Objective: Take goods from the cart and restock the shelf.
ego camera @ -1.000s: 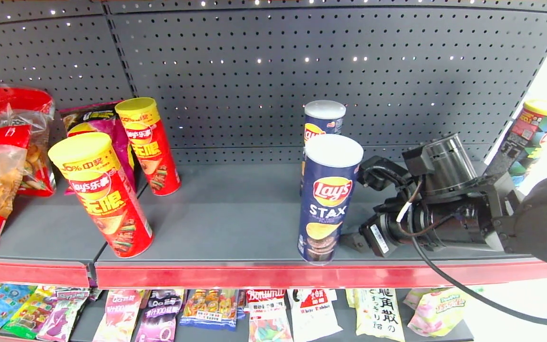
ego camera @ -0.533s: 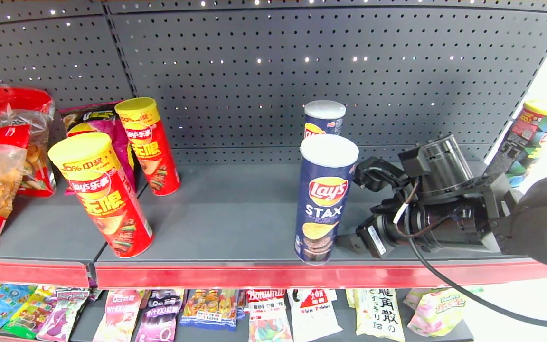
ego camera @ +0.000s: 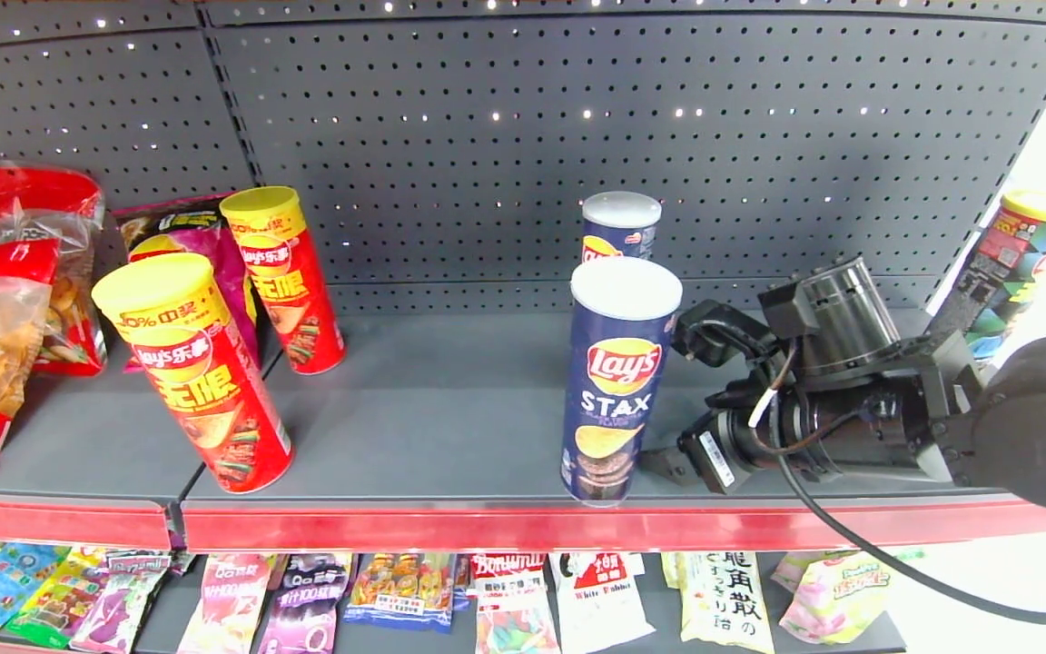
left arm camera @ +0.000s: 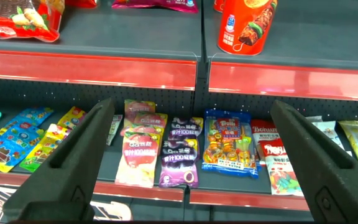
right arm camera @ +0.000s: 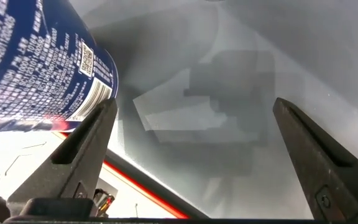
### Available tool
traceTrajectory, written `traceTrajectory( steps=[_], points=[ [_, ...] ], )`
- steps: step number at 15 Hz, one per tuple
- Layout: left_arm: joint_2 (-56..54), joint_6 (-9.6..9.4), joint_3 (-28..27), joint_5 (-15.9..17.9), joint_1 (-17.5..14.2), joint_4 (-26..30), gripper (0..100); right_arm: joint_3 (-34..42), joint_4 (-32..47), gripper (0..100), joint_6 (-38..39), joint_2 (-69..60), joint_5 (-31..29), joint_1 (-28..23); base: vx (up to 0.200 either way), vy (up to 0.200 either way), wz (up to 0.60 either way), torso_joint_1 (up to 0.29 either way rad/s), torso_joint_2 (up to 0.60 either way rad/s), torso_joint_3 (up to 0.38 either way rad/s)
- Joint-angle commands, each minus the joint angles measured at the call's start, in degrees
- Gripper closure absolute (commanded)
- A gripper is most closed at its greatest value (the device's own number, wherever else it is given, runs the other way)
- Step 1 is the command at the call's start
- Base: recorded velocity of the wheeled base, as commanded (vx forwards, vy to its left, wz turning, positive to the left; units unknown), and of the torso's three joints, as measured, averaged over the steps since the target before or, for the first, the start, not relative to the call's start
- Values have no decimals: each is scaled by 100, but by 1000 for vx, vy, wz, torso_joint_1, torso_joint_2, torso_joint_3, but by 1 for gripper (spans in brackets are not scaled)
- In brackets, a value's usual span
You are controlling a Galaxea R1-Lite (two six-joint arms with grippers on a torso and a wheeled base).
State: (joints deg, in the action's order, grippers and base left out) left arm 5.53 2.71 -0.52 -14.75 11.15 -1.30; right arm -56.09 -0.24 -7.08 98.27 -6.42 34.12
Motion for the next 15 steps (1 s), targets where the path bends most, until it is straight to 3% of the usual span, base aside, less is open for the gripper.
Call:
traceTrajectory(
  steps=[1,8,10,11,13,15],
  points=[
    [9,2,0,-2,-8,-1,0,37,-2,0,-4,-18,-8,-2,0,0,0,0,0,0],
    [9,-7,0,7,1,7,0,467,7,0,23,-1161,-263,-116,0,0,0,0,0,0],
    [9,-16,0,69,1,7,0,854,-64,0,524,-1908,-368,227,0,0,0,0,0,0],
    [9,-16,0,157,1,16,0,1162,-266,0,919,-2426,-799,596,0,0,0,0,0,0],
    [9,-16,-9,245,1,25,0,1575,-362,0,981,-3323,-1511,859,0,0,0,0,0,0],
    [9,-16,0,253,1,25,0,1988,-354,0,585,-4474,-1581,798,0,0,0,0,0,0]
  ],
)
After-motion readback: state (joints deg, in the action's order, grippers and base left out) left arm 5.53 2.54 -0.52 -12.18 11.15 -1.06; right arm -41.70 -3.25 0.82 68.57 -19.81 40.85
